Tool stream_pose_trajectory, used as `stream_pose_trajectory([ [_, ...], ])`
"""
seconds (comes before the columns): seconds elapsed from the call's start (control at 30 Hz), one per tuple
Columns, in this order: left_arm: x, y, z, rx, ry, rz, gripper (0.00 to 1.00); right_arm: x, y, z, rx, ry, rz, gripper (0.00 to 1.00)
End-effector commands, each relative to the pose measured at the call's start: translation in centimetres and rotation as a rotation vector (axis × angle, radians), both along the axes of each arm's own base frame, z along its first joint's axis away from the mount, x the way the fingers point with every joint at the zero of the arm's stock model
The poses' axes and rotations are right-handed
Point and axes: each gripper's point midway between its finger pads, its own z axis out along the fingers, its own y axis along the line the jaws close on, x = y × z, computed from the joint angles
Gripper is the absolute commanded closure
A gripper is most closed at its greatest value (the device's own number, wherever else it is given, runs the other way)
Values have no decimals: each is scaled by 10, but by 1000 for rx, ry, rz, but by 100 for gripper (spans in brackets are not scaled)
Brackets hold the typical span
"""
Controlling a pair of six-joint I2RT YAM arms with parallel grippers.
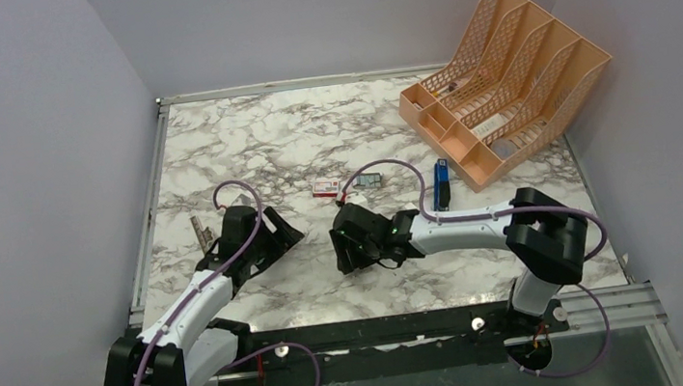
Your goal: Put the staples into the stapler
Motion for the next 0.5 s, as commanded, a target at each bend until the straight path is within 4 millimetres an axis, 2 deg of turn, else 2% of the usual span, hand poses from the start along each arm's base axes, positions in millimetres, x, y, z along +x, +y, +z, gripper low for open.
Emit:
stream_pose_trajectory([
  [0.0,4,-10,7,-42,-35,-34,20,-3,1,-4,-48,4,-1,42],
  [0.03,4,-10,8,-45,-37,-38,21,-2,2,-4,-50,3,-4,46],
  [0.1,3,-11,7,-47,-36,-47,31,-2,3,-2,-47,-1,-11,57],
  [0.2,0,-12,4,-39,-33,-65,37,0,5,7,-31,-7,-20,72],
  [0.3,-1,-17,6,-60,-52,-100,38,0,9,16,-10,-3,-23,76],
  [0.47,-4,-38,18,-152,-111,-181,35,-4,23,31,60,50,-33,78],
])
